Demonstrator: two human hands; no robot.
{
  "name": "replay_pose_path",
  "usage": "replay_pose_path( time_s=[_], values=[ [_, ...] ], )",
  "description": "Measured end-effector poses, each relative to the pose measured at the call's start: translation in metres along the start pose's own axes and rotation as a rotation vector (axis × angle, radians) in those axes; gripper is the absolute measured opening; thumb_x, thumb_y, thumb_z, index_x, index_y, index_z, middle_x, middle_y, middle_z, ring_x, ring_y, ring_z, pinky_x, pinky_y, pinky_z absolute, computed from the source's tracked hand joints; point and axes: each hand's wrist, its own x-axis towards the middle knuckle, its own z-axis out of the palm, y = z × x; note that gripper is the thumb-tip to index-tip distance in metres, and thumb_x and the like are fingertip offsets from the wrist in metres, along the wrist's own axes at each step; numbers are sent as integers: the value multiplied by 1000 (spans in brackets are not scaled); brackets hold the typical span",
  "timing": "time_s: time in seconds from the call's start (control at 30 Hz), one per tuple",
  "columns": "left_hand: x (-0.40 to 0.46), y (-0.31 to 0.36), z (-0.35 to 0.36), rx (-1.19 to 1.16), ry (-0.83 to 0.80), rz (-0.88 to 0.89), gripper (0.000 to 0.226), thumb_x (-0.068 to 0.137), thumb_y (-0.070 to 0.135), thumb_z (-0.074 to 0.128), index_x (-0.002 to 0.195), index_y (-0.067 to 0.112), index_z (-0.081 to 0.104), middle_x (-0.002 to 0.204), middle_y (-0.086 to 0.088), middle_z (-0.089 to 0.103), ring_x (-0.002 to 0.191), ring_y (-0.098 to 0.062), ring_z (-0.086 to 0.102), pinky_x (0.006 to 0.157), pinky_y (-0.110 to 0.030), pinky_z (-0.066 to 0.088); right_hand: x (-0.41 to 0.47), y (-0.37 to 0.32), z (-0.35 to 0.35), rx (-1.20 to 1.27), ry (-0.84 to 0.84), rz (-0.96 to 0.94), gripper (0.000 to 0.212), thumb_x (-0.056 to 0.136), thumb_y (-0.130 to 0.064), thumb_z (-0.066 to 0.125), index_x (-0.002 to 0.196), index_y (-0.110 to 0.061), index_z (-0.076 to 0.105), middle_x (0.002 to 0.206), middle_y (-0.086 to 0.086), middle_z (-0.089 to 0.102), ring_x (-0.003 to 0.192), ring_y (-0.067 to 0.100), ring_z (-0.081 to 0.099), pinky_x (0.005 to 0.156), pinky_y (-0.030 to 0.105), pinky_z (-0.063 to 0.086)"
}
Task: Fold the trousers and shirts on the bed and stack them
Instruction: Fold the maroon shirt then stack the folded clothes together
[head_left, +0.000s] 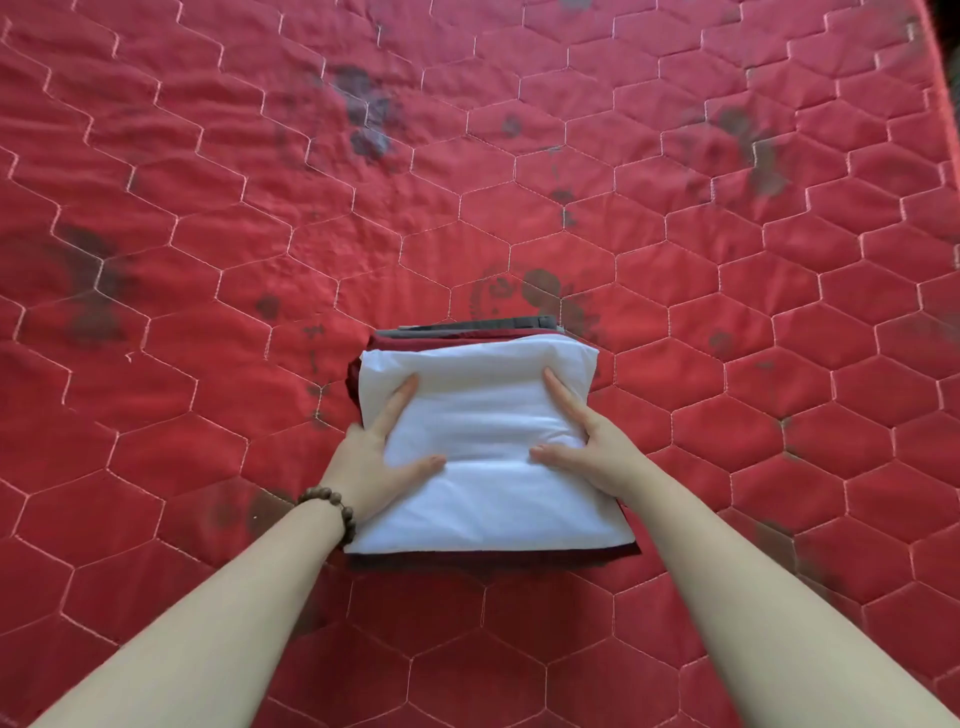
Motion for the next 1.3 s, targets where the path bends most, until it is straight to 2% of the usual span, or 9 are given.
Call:
replay_pose_path(
  time_s=[0.17, 0.33, 0.57, 0.67, 0.8, 0.93, 1.0, 1.13, 1.3],
  values=[
    [-28, -17, 12, -32, -4, -21, 94, 55, 79, 62, 130, 76, 6, 96, 3, 44, 80, -9, 53, 80, -31, 42, -19, 19, 20, -12, -18, -50, 89, 75, -31, 79, 134, -68, 24, 141, -49, 20, 126, -28, 22, 95, -6, 24],
    [-29, -13, 13, -123, 56, 0, 91, 60, 67, 71, 130, 76, 13, 105, 0, 47, 93, -14, 55, 92, -34, 44, -20, 18, 28, 93, 44, -44, 84, 76, -23, 79, 132, -66, 33, 134, -50, 32, 123, -22, 35, 95, 0, 35],
    [-79, 5, -2, -195, 170, 49, 87, 58, 60, 73, 130, 72, 25, 126, 2, 49, 114, -15, 52, 104, -39, 43, -58, -13, 31, 94, 58, -100, 85, 74, -17, 78, 133, -63, 37, 132, -49, 36, 123, -21, 37, 94, -1, 34],
    [-117, 22, -24, -221, 204, 61, 86, 62, 55, 75, 131, 71, 26, 124, 9, 52, 108, -7, 55, 96, -28, 46, -90, -47, 30, 52, 43, -150, 86, 75, -16, 78, 137, -57, 37, 137, -47, 32, 128, -21, 30, 97, -3, 28],
    [-182, 57, -69, -274, 264, 66, 84, 66, 47, 77, 131, 69, 28, 115, 26, 53, 87, 12, 58, 70, 3, 40, -139, -119, 26, -12, -22, -214, 86, 75, -15, 78, 138, -56, 36, 139, -41, 33, 126, -20, 34, 97, -1, 31],
    [-261, 83, -120, -316, 359, 42, 83, 64, 53, 74, 130, 72, 27, 119, 23, 54, 78, 2, 61, 68, -2, 42, -189, -198, 37, -82, -97, -294, 84, 76, -17, 78, 134, -62, 36, 136, -36, 40, 120, -15, 44, 100, 11, 40],
    [-304, 89, -145, -325, 426, 38, 84, 61, 58, 72, 129, 73, 25, 123, 26, 48, 91, 15, 53, 75, -2, 36, -214, -233, 49, -112, -149, -332, 83, 77, -21, 77, 132, -66, 34, 133, -33, 43, 114, -13, 50, 95, 15, 45],
    [-380, 78, -187, -360, 572, 14, 84, 62, 57, 75, 129, 73, 26, 127, 29, 39, 113, 4, 44, 89, -9, 31, -247, -294, 93, -162, -254, -419, 82, 77, -26, 78, 130, -69, 33, 136, -25, 46, 112, -4, 57, 93, 23, 49],
    [-461, 33, -227, -382, 782, -61, 83, 65, 56, 77, 127, 74, 26, 110, 41, 27, 102, 3, 42, 93, -18, 32, -270, -353, 180, -223, -397, -534, 81, 77, -26, 79, 127, -71, 34, 138, -23, 45, 109, -3, 59, 90, 21, 52]
  ],
)
